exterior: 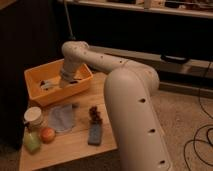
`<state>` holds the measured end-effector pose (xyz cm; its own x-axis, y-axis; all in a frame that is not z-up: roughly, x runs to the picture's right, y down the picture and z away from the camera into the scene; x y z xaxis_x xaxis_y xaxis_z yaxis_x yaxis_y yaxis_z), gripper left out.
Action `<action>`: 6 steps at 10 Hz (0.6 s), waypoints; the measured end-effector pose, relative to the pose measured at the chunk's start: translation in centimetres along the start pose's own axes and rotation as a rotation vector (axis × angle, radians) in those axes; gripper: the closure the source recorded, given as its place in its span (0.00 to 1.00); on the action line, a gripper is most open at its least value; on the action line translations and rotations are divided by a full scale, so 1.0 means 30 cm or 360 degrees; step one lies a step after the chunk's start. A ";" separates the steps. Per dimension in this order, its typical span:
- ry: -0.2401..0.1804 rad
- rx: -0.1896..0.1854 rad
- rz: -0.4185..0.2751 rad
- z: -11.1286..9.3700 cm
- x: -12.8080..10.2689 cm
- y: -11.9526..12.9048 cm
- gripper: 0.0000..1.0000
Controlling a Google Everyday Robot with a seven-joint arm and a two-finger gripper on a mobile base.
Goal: Wipe tray with brush
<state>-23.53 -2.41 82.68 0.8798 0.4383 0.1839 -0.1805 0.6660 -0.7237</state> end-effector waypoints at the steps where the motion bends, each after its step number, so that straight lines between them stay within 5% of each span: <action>1: 0.0039 -0.0001 0.0029 0.004 0.037 -0.013 1.00; 6: 0.0197 0.0032 0.0168 -0.020 0.205 -0.112 1.00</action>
<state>-17.25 -2.32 85.83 0.9028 0.4295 0.0232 -0.2825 0.6327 -0.7210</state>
